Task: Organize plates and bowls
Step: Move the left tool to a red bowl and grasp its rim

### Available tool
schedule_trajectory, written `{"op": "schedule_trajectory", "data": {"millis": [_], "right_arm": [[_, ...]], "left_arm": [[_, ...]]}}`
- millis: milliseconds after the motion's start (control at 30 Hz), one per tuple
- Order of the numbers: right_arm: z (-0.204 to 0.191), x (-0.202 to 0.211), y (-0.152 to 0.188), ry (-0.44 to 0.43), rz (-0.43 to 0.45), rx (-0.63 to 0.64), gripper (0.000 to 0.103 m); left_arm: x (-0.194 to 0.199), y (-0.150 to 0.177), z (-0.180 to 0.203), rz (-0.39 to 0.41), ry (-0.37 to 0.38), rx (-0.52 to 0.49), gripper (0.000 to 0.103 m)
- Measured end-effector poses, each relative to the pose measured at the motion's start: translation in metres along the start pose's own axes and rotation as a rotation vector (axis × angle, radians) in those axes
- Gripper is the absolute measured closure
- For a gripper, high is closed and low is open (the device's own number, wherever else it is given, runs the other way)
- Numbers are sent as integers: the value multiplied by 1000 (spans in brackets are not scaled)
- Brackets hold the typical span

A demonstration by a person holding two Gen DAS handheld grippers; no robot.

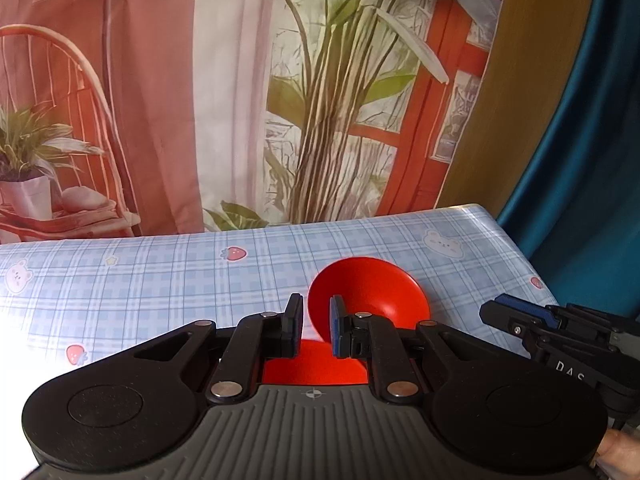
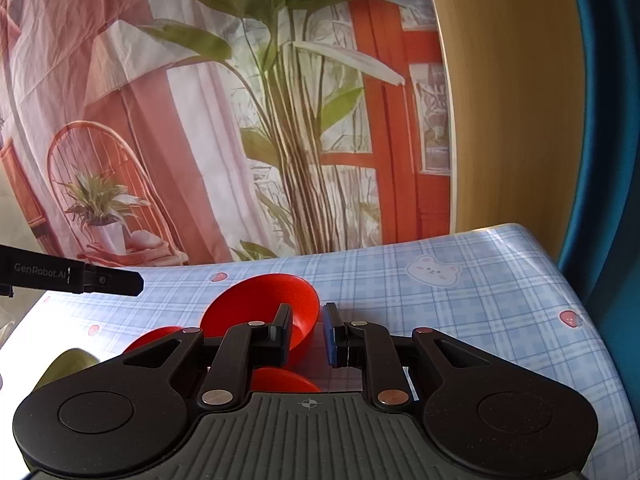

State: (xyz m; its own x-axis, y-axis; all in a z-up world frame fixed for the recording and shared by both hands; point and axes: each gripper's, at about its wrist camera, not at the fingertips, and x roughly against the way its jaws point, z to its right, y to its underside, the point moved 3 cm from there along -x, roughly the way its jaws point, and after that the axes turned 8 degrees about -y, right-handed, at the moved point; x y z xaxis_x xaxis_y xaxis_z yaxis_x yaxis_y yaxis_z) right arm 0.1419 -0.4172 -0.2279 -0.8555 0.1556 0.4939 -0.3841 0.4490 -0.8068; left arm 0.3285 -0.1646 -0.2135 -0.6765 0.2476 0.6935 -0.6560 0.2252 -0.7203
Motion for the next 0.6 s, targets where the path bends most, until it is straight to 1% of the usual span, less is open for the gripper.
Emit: {"op": "schedule_trajectory", "data": {"millis": [133, 300, 400, 600], "right_arm": [[16, -21, -2, -14, -29, -27, 86], [23, -41, 1, -37, -58, -55, 86], [24, -49, 5, -53, -72, -72, 86], [29, -61, 11, -67, -99, -102, 86]], "left_arm": [[-37, -12, 5, -47, -24, 16, 88], [-76, -12, 5, -125, -27, 51, 88], [-90, -9, 8, -153, -21, 40, 88], [-102, -5, 6, -177, -18, 33, 88]]}}
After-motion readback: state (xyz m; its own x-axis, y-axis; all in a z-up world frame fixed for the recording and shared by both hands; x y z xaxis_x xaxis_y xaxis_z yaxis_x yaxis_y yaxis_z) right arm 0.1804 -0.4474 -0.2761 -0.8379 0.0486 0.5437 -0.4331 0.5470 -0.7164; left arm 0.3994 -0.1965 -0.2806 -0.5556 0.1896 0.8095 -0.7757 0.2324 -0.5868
